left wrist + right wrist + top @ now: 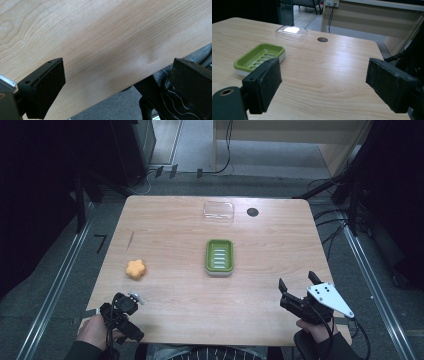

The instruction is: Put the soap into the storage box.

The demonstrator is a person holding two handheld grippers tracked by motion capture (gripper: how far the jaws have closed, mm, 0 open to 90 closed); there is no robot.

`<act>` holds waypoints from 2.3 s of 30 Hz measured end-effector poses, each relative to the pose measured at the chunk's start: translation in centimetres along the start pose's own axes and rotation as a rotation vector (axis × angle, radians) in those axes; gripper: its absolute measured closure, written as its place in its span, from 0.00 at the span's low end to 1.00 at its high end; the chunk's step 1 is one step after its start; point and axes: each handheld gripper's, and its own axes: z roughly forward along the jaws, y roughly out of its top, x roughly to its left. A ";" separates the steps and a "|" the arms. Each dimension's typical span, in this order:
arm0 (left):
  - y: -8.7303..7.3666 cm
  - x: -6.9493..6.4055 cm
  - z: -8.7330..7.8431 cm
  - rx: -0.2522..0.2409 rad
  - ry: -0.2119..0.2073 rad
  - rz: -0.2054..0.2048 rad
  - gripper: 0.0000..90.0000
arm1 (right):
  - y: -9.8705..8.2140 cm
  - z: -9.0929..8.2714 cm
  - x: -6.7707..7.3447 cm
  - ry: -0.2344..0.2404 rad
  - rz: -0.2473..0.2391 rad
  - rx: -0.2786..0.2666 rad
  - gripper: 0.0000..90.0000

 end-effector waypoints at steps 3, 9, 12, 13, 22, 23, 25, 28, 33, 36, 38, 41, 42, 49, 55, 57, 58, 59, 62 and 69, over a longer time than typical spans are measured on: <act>0.0 0.0 0.0 0.002 -0.002 -0.003 0.00 | 0.0 0.0 0.0 0.001 0.001 0.001 0.15; 0.2 0.0 0.0 0.018 -0.006 0.000 0.00 | 0.0 0.3 -0.2 0.006 0.010 0.000 0.15; 0.1 0.1 0.0 0.009 -0.009 -0.018 0.00 | 0.0 0.4 -0.1 0.011 0.009 0.000 0.15; 0.1 0.1 0.0 0.011 -0.013 -0.019 0.00 | 0.0 0.4 -0.1 0.014 0.008 -0.002 0.15; 0.5 0.9 0.0 0.009 -0.027 -0.047 0.00 | 0.3 1.1 0.5 0.037 -0.006 0.001 0.15; 0.7 1.0 -0.1 0.008 -0.027 -0.049 0.00 | 0.3 1.1 0.6 0.040 -0.010 0.000 0.15; 0.8 1.1 -0.2 0.003 -0.026 -0.051 0.00 | 0.3 1.3 0.6 0.044 -0.012 0.003 0.15; 1.2 1.4 -0.5 -0.007 -0.032 -0.055 0.00 | 0.3 1.3 0.5 0.043 -0.001 0.000 0.15; 1.9 2.3 -0.7 -0.028 -0.040 -0.068 0.00 | 0.5 1.2 0.9 0.045 -0.013 -0.003 0.15; 2.1 3.0 -0.7 -0.034 -0.045 -0.082 0.00 | 0.5 1.2 0.9 0.047 -0.011 -0.001 0.15; 2.3 3.4 -0.7 -0.043 -0.056 -0.092 0.00 | 0.5 1.3 0.9 0.047 -0.011 -0.001 0.15; 2.5 4.0 -0.8 -0.054 -0.056 -0.103 0.00 | 0.5 1.3 0.9 0.047 -0.014 0.000 0.15; 2.6 4.2 -0.9 -0.056 -0.053 -0.104 0.00 | 0.5 1.3 0.9 0.048 -0.015 0.000 0.15; 3.3 5.3 -1.1 -0.089 -0.044 -0.128 0.00 | 0.5 1.3 0.9 0.048 -0.018 -0.002 0.15; 4.2 6.3 -1.2 -0.094 -0.050 -0.139 0.00 | 0.5 1.2 0.9 0.047 -0.011 0.000 0.15; 4.4 6.5 -1.3 -0.102 -0.050 -0.137 0.00 | 0.5 1.2 0.9 0.045 -0.011 0.001 0.15; 4.6 6.6 -1.4 -0.111 -0.059 -0.133 0.00 | 0.5 1.2 0.9 0.045 -0.011 0.001 0.15; 4.7 6.8 -1.4 -0.110 -0.061 -0.133 0.00 | 0.5 1.2 0.9 0.045 -0.010 0.002 0.15; 5.0 7.3 -1.3 -0.115 -0.050 -0.148 0.00 | 0.5 1.2 1.0 0.046 -0.019 0.001 0.15; 6.3 8.0 -1.7 -0.140 -0.042 -0.149 0.00 | 0.4 1.1 0.8 0.040 -0.012 0.002 0.15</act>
